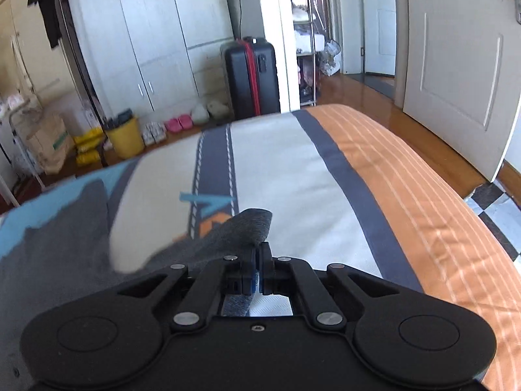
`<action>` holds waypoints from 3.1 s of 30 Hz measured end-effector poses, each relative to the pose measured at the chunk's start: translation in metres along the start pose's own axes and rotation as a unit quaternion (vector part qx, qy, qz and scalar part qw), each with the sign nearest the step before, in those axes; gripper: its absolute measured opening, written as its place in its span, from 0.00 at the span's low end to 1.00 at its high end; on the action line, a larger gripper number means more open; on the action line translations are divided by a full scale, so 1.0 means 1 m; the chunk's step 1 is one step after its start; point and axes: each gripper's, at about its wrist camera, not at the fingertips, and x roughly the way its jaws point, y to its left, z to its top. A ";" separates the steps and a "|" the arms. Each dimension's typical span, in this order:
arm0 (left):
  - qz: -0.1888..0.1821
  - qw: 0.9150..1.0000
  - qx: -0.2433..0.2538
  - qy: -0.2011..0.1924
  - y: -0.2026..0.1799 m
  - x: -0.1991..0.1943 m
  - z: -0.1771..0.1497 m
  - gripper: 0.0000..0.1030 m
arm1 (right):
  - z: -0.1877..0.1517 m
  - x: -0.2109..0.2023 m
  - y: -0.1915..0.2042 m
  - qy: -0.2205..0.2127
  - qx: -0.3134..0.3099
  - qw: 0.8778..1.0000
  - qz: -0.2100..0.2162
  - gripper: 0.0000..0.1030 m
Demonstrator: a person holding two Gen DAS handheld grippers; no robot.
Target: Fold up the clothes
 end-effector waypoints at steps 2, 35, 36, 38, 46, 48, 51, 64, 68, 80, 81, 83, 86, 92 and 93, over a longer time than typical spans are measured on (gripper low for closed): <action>-0.007 1.000 -0.005 -0.011 -0.001 -0.002 0.003 0.30 | 0.000 0.001 -0.004 0.009 0.006 1.000 0.000 0.01; 0.104 0.992 -0.029 -0.058 0.029 0.012 0.034 0.34 | -0.009 -0.050 0.051 -0.036 -0.118 0.992 0.036 0.02; 0.087 0.994 -0.040 -0.053 0.030 0.007 0.030 0.35 | -0.009 -0.062 0.051 -0.044 -0.107 0.992 0.051 0.02; 0.057 0.996 -0.051 -0.052 0.031 -0.003 0.024 0.40 | -0.010 -0.081 0.056 -0.060 -0.091 0.990 0.088 0.02; 0.030 0.998 -0.038 -0.049 0.028 -0.035 0.009 0.46 | -0.033 -0.135 0.173 -0.047 -0.142 0.966 0.209 0.02; 0.030 0.997 -0.045 -0.055 0.034 -0.037 0.008 0.46 | -0.049 -0.149 0.216 -0.028 -0.163 0.949 0.268 0.03; -0.002 0.993 -0.093 -0.067 0.053 -0.040 0.008 0.46 | -0.080 -0.168 0.279 -0.002 -0.191 0.911 0.365 0.03; -0.051 0.987 -0.129 -0.084 0.054 -0.026 0.007 0.45 | -0.155 -0.152 0.374 0.092 -0.272 0.857 0.428 0.29; -0.078 0.987 -0.119 -0.079 0.045 -0.024 0.006 0.45 | -0.139 -0.173 0.317 0.028 -0.360 0.874 0.325 0.48; -0.072 0.993 -0.074 -0.056 0.008 0.005 0.008 0.53 | -0.148 -0.146 0.171 0.111 -0.264 0.927 0.242 0.52; -0.068 0.994 -0.071 -0.054 0.007 0.010 0.010 0.53 | -0.150 -0.143 0.172 0.119 -0.258 0.928 0.243 0.52; -0.061 0.995 -0.065 -0.050 0.005 0.019 0.013 0.56 | -0.150 -0.148 0.175 0.099 -0.266 0.925 0.251 0.52; -0.056 0.994 -0.080 -0.040 0.008 0.034 0.014 0.57 | -0.157 -0.159 0.186 0.072 -0.286 0.914 0.278 0.52; -0.119 0.978 -0.168 -0.027 0.040 0.044 0.011 0.10 | -0.214 -0.192 0.266 -0.030 -0.575 0.769 0.278 0.53; -0.126 0.977 -0.169 -0.025 0.041 0.044 0.011 0.11 | -0.220 -0.189 0.277 -0.014 -0.577 0.762 0.295 0.53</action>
